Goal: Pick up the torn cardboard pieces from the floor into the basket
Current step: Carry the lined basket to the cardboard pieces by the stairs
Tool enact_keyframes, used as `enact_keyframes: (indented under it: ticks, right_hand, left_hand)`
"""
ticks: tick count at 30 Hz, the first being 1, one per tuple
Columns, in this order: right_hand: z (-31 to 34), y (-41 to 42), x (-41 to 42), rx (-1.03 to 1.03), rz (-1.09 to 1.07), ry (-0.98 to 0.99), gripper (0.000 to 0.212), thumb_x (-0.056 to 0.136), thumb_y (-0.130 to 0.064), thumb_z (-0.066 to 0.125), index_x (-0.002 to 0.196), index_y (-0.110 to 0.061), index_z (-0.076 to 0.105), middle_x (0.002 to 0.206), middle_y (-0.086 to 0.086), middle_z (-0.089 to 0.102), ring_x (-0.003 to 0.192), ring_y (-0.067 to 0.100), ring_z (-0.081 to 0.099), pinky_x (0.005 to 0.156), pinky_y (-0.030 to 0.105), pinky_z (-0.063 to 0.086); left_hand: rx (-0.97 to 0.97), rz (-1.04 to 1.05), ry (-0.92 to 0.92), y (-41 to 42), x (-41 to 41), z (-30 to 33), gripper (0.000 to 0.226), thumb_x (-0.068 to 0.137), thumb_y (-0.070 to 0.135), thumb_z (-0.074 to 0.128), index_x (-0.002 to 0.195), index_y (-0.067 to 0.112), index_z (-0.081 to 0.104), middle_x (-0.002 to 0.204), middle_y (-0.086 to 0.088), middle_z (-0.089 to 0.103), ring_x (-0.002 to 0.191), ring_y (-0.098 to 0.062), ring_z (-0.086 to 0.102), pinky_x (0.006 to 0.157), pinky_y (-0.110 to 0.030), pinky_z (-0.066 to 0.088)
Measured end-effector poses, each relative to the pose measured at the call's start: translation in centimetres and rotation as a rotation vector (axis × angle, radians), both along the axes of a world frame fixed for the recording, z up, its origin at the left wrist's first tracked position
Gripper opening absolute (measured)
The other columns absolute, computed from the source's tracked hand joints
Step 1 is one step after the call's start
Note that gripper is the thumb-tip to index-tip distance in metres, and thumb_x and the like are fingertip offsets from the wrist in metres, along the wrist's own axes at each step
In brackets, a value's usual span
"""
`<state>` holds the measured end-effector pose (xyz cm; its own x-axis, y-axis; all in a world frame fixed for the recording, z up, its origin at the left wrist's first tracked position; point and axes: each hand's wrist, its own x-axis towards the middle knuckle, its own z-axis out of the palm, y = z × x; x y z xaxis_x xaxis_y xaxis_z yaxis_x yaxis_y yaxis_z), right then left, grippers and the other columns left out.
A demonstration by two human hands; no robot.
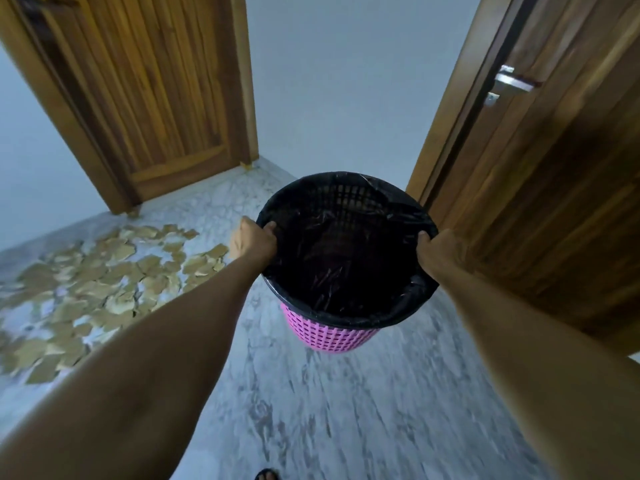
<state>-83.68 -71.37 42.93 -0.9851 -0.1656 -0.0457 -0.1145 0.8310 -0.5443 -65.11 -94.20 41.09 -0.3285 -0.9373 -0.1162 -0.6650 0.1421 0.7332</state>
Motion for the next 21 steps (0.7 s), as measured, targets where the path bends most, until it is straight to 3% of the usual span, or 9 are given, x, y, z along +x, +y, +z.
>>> enact_keyframes:
  ticks: [7, 12, 17, 21]
  right_hand:
    - [-0.6, -13.8, 0.7, 0.034, 0.104, -0.017, 0.061, 0.096, -0.045, 0.045, 0.129, 0.005, 0.049, 0.128, 0.026, 0.056, 0.113, 0.044, 0.056, 0.094, 0.048, 0.048]
    - [-0.9, -22.9, 2.2, 0.139, 0.230, -0.013, 0.051, 0.097, -0.041, 0.039, 0.126, -0.001, 0.051, 0.125, 0.021, 0.058, 0.113, 0.040, 0.056, 0.090, 0.043, 0.045]
    - [-1.6, -31.2, 4.0, 0.148, 0.349, -0.017, 0.046, 0.095, -0.038, 0.041, 0.122, -0.002, 0.054, 0.122, 0.020, 0.060, 0.110, 0.039, 0.057, 0.089, 0.043, 0.045]
    - [-2.3, -38.0, 4.8, 0.161, 0.472, -0.049, 0.042, 0.092, -0.032, 0.044, 0.119, -0.002, 0.056, 0.120, 0.020, 0.060, 0.108, 0.038, 0.057, 0.080, 0.038, 0.042]
  left_hand:
    - [-0.013, 0.133, -0.038, -10.8, 3.4, -0.5, 0.046, 0.095, 0.041, 0.052, 0.118, 0.001, 0.048, 0.115, -0.021, 0.059, 0.106, -0.039, 0.056, 0.072, -0.038, 0.039]
    - [0.037, 0.262, -0.007, -17.8, 7.1, -1.6, 0.046, 0.093, 0.041, 0.054, 0.118, 0.003, 0.047, 0.118, -0.022, 0.059, 0.108, -0.041, 0.056, 0.086, -0.045, 0.046]
    - [0.019, 0.376, -0.016, -23.1, 10.6, -2.4, 0.049, 0.091, 0.044, 0.056, 0.117, 0.002, 0.049, 0.117, -0.022, 0.060, 0.109, -0.040, 0.056, 0.079, -0.039, 0.043]
    - [0.015, 0.476, -0.022, -27.3, 13.2, -3.2, 0.059, 0.085, 0.053, 0.057, 0.113, 0.002, 0.054, 0.112, -0.020, 0.063, 0.105, -0.039, 0.059, 0.082, -0.041, 0.048]
